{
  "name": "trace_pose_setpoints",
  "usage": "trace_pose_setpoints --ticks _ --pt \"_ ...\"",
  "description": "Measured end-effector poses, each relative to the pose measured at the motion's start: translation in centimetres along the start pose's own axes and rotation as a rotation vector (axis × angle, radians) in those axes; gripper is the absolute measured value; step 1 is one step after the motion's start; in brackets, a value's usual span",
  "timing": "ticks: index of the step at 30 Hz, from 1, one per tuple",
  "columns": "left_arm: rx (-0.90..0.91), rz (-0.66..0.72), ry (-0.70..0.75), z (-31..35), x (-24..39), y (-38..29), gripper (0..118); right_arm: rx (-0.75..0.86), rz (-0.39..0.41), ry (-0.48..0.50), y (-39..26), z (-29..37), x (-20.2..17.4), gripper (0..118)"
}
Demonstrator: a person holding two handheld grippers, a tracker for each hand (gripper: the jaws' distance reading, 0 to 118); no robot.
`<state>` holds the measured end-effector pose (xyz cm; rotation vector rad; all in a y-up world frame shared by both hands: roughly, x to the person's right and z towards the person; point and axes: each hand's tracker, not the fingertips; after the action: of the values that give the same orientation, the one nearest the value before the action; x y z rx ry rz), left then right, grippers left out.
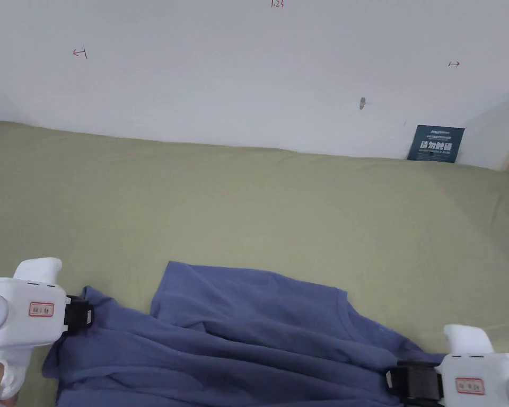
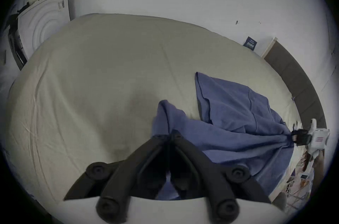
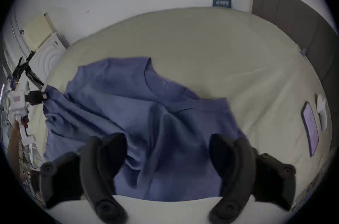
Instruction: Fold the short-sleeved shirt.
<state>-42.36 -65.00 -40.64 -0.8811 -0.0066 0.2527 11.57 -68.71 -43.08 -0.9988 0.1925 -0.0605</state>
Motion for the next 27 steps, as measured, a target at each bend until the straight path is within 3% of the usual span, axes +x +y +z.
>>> trace_pose_setpoints --ticks 2,3,4,5,10,15,27 --pt "0.009 0.024 -0.02 0.1 -0.6 -0.1 2 -0.054 0.05 -0.069 0.1 -0.9 -0.6 35" --pt "0.013 0.03 -0.028 0.3 -0.8 -0.1 2 -0.062 0.072 -0.088 0.1 -1.1 -0.6 35" --pt "0.017 0.034 -0.04 0.5 -1.0 -0.1 2 -0.045 0.037 -0.021 0.0 -0.7 -0.5 11" --pt "0.031 0.039 -0.047 0.9 -1.1 -0.2 2 0.003 -0.002 0.003 -0.2 0.0 -0.5 9" --pt "0.203 0.034 -0.1 4.1 -0.6 1.1 2 0.263 0.036 0.043 1.0 4.9 -1.6 7" --pt "0.318 0.008 -0.111 8.4 0.4 5.5 2 0.467 0.131 0.093 5.2 9.8 -4.0 7" --pt "0.547 -0.029 -0.119 15.8 0.2 17.2 2 0.683 0.183 0.114 18.2 16.1 -6.1 7"
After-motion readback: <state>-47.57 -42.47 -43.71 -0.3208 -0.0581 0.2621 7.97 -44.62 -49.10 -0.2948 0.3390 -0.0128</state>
